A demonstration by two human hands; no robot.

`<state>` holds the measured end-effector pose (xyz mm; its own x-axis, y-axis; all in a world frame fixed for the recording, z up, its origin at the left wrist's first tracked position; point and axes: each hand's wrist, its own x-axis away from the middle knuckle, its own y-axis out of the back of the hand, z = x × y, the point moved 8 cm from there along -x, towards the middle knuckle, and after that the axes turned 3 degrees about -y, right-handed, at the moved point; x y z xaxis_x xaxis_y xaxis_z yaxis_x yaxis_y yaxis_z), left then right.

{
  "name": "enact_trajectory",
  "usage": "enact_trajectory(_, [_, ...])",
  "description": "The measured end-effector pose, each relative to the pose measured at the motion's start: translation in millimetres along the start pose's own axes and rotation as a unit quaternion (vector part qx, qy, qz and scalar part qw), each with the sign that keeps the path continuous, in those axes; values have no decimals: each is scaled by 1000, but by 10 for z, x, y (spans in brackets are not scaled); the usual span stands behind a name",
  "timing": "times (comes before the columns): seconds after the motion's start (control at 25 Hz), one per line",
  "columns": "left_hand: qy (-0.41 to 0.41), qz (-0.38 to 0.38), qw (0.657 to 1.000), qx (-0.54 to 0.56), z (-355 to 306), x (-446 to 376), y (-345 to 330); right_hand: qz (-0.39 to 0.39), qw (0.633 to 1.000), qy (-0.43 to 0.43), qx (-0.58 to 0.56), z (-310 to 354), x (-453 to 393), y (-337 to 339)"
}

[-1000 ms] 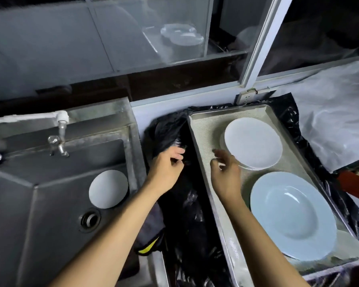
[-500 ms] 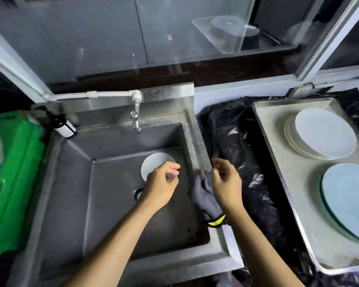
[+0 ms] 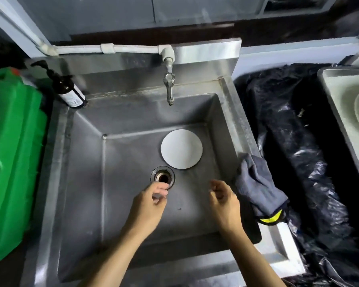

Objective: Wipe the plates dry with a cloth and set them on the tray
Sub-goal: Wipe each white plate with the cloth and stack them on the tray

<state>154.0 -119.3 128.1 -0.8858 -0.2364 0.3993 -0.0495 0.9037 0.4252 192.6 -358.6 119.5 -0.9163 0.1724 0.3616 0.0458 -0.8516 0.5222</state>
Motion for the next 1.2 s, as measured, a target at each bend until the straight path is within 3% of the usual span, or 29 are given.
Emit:
enact_trajectory(0.32, [57,-32,998,16,1028,-1068,-378,45,996,-73,-17,-705,-1284,-997])
enact_trajectory(0.52, [63,-60,996,23,1445,-1899,-640,-57,988,-131,-59,-1118,-2103,-1324])
enact_trajectory(0.68, [104,-59,993,16,1624,-2409,-839,-64,985,-142,-80,-1265,-2532,-1537])
enact_trajectory(0.92, [155,-99,979,89,1689,-2622,-958,-74,984,-145,-73,-1307,-2703,-1642])
enact_trajectory(1.2, [200,-149,942,223,1688,-2133,-747,-61,991,-69,-94,-947,-2210,-1421])
